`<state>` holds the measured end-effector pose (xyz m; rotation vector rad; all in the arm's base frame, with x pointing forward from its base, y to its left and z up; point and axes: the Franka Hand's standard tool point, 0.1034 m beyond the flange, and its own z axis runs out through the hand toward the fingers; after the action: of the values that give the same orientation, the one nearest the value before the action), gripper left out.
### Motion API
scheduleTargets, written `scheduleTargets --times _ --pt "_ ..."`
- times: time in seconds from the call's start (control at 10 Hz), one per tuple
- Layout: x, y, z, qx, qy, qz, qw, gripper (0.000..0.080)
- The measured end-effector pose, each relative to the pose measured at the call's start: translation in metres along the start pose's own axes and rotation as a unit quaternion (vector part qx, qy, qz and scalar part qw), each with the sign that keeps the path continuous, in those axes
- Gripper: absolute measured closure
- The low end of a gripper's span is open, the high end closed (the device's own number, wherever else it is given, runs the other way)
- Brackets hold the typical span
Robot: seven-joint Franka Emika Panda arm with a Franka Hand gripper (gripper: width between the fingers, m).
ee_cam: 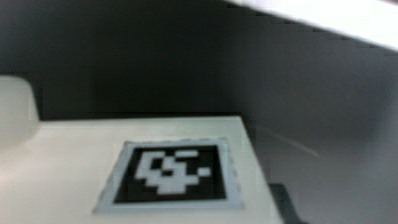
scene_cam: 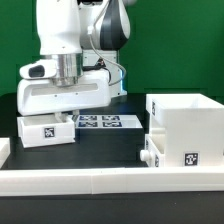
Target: Assemble drawer
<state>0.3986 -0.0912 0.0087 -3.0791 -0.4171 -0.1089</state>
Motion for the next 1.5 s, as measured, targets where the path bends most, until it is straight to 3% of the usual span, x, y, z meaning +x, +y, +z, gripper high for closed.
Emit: scheduleTargets --times 0.4,0.6,0.8,1.0,1.1,1.5 --pt "0.074 -0.046 -0.025 0.011 0.001 -0.067 0.998 0.0758" --pt "0.096 -0.050 -0.034 0.020 -0.008 -0.103 0.994 0.0758" --pt "0.096 -0.049 -0.032 0.018 -0.005 -0.101 0.995 0.0758" --pt "0.094 -0.047 -0.031 0.017 -0.004 -0.187 0.982 0.0758" --pt "0.089 -0.043 -0.026 0.015 -0.005 -0.277 0.961 0.0758" --pt "0.096 -0.038 -0.030 0.012 -0.020 -0.440 0.898 0.0758"
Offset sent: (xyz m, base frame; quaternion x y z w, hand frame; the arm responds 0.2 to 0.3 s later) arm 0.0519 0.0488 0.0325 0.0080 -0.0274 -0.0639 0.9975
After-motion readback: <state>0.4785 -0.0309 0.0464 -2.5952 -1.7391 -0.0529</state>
